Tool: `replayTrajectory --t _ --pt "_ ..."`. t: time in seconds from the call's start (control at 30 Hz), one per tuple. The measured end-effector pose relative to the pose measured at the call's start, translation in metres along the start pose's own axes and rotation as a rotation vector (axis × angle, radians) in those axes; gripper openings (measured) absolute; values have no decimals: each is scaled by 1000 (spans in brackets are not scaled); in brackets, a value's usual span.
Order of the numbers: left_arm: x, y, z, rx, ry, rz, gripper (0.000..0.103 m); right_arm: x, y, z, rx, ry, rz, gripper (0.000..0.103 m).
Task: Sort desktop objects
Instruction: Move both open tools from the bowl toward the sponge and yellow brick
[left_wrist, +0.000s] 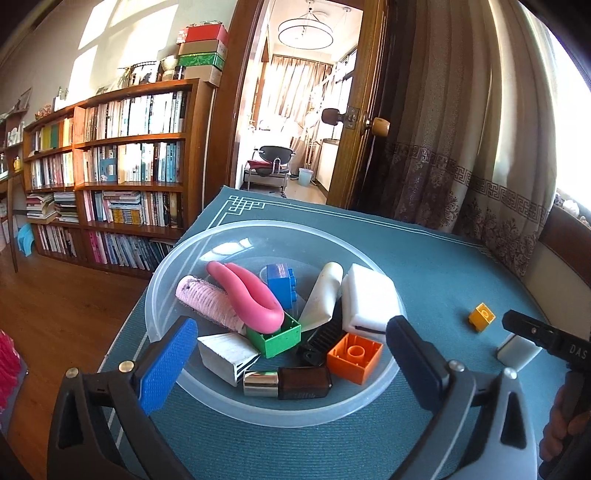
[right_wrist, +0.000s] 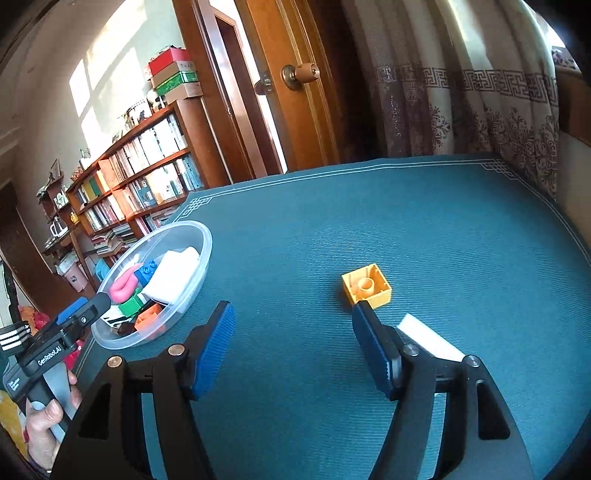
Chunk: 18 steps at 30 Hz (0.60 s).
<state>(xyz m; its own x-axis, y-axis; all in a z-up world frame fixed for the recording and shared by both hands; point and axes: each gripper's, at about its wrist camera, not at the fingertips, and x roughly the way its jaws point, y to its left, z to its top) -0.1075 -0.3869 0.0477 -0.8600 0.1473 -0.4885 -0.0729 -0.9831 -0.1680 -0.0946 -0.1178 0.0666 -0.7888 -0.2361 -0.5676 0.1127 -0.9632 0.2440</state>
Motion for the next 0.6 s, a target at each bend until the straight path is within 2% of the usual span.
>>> replayTrajectory --t 0.13,0.47,0.6 --pt "-1 -2 -1 3 0 23 103 -14 -11 -1 5 -25 -17 70" --pt "-4 -18 -4 37 5 49 103 -28 -48 -10 22 -23 -67 70" --pt "-5 -26 -6 67 5 55 103 -32 -58 -11 10 -17 -69 78"
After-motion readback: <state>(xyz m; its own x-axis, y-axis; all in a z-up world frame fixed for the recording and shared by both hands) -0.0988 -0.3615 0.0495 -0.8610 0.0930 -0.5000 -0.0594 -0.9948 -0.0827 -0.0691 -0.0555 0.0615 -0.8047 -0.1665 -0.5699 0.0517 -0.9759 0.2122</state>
